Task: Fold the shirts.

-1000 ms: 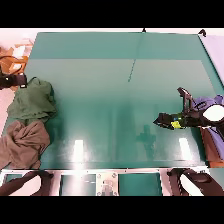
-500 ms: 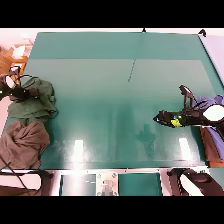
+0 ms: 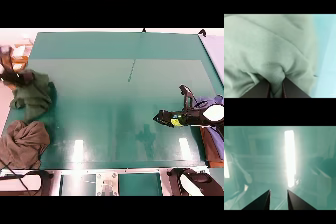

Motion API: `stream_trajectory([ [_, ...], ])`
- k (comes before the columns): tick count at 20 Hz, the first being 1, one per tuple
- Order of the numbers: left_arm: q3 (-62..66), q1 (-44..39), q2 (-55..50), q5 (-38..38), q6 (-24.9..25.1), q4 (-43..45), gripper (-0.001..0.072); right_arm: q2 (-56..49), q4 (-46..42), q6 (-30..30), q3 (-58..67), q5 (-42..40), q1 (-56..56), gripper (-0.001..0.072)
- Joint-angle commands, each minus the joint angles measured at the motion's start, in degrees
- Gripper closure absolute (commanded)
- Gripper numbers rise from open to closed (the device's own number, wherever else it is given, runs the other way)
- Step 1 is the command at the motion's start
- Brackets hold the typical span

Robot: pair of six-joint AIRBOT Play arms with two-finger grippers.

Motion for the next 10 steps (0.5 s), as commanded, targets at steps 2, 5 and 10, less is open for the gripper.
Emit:
stream_trajectory([
  [2, 12.0, -9.16, 8.46, -9.62, 1.38, -7.32, 0.0682, -0.02, 0.63, -0.04, 2.27, 1.38, -0.55, 0.0463],
  [5, 13.25, -20.22, 10.23, -13.2, 1.36, -14.34, 0.0682, -0.02, 0.63, -0.04, 5.22, 2.67, -2.89, 0.046],
  [10, 9.42, -39.71, 2.27, -9.88, 0.87, -18.56, 0.068, -0.02, 0.7, 0.0, 7.61, 2.64, -5.44, 0.0442],
])
